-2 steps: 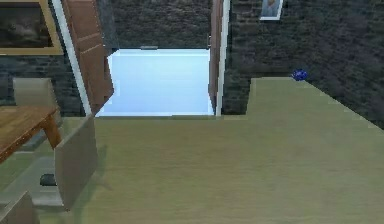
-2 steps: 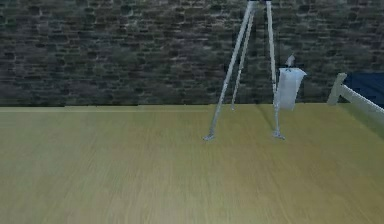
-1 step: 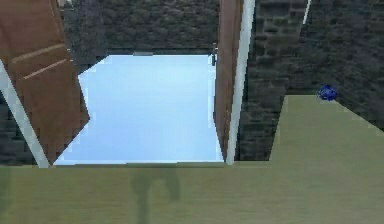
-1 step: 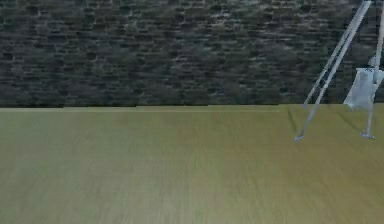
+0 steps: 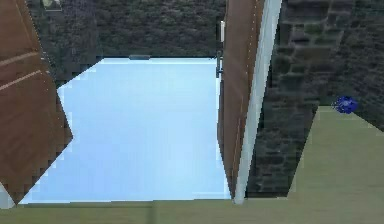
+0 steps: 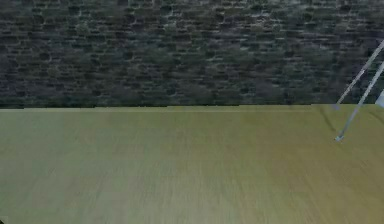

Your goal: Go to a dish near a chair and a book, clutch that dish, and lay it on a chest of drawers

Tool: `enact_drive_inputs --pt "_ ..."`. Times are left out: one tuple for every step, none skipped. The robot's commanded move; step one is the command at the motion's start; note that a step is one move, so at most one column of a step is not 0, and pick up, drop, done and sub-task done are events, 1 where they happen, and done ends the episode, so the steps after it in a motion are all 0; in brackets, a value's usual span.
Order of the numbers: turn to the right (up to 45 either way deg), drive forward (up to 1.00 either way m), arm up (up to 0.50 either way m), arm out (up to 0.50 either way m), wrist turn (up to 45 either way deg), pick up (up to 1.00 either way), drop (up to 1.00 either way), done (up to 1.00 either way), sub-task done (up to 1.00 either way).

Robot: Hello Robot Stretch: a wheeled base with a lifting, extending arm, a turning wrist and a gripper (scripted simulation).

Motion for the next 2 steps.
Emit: enact_drive_inputs --pt "-45.0 0.0 0.0 0.0 0.0 0.0 0.0 0.0 0.0" --pt "-9.0 0.0 0.0 0.0 0.0 0.0 0.0 0.0 0.0"
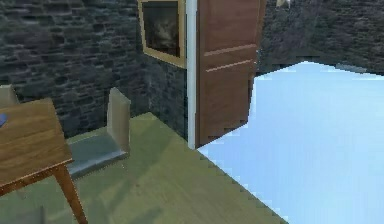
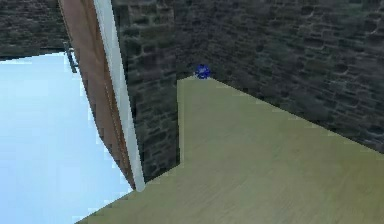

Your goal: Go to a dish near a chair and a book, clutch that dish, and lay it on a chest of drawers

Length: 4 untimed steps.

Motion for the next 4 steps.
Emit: enact_drive_inputs --pt "0.0 1.0 0.0 0.0 0.0 0.0 0.0 0.0 0.0" --pt "-3.0 0.0 0.0 0.0 0.0 0.0 0.0 0.0 0.0" --pt "0.0 0.5 0.0 0.0 0.0 0.0 0.0 0.0 0.0" --pt "-33.0 0.0 0.0 0.0 0.0 0.0 0.0 0.0 0.0"
